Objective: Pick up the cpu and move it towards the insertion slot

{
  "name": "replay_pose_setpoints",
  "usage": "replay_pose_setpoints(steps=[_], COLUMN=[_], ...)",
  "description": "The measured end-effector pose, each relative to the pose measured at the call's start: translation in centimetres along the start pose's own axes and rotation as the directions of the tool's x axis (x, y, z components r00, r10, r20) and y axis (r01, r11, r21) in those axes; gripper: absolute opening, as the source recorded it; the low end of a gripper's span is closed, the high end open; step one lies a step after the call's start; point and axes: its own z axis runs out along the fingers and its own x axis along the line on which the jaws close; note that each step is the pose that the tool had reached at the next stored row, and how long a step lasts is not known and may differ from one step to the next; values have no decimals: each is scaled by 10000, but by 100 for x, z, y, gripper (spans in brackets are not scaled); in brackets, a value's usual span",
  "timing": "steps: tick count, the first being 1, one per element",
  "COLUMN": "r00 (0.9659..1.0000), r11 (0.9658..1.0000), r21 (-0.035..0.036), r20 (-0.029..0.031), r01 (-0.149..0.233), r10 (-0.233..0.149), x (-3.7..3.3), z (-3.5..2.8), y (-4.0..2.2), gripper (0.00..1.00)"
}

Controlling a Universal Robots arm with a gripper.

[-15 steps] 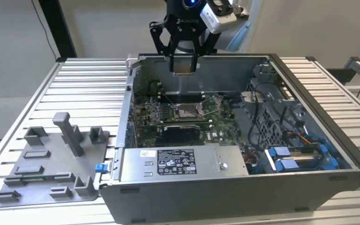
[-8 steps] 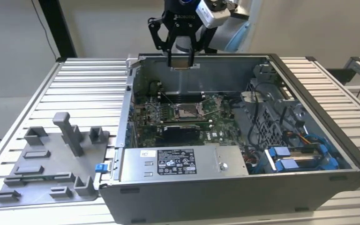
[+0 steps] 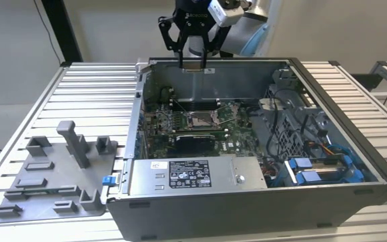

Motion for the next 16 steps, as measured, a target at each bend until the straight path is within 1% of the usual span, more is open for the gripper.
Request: replay_pose_setpoints(steps=[2,6,16], r00=[10000,10000,10000], r11=[10000,10000,10000], r21=[0,1,5], r20=[0,-1,0], r01=[0,0,0], r10=[0,0,0], x=[-1,-2,-2], z=[2,3,4], y=[25,57,59], gripper=[0,0,0])
